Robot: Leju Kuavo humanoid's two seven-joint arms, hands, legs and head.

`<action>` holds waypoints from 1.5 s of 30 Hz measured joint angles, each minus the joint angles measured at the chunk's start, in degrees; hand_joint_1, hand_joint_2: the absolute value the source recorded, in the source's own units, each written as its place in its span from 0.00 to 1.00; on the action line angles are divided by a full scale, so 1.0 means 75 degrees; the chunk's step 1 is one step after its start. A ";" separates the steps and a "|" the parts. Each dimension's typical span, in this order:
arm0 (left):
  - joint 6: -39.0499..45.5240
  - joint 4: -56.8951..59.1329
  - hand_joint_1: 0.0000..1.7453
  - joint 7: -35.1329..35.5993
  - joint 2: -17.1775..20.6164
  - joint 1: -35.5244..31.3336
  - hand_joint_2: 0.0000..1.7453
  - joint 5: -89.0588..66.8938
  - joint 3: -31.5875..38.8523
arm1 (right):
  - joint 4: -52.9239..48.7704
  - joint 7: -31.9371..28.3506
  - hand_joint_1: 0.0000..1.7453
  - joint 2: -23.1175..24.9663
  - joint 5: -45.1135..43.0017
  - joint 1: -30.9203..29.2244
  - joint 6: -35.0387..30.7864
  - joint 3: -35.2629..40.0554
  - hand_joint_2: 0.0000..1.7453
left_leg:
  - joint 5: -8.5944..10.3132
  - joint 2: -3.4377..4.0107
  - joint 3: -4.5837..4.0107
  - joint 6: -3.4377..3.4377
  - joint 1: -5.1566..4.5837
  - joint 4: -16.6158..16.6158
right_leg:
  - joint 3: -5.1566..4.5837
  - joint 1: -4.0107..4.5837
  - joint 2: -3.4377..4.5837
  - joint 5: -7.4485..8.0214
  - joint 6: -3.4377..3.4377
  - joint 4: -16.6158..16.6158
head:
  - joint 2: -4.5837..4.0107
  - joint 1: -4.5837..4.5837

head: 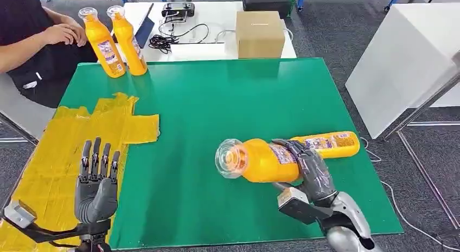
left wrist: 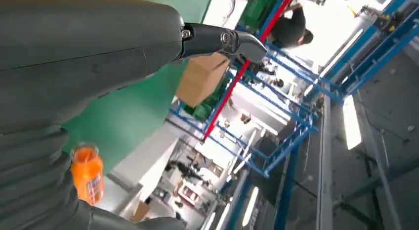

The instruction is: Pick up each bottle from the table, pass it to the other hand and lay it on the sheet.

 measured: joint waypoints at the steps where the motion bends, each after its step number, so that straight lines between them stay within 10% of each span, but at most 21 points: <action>1: -0.0003 -0.0003 0.00 0.0020 -0.0003 -0.0003 1.00 0.0018 -0.0049 | -0.0006 -0.0029 1.00 0.0119 -0.0052 -0.0034 0.0000 0.0006 1.00 | 0.0001 -0.0001 0.0000 0.0001 -0.0001 0.0001 | 0.0001 -0.0001 0.0001 0.0001 0.0001 0.0000 | 0.0000 0.0003; 45: 0.0332 0.0469 0.00 -0.0055 -0.0128 -0.1068 1.00 -0.0577 -0.1297 | 0.3736 0.1110 1.00 0.2465 -0.0387 -0.3015 0.0798 0.2072 1.00 | 0.0014 -0.0004 0.0000 0.0007 -0.0008 0.0002 | 0.0002 -0.0012 0.0001 0.0005 0.0006 0.0005 | 0.0000 0.0003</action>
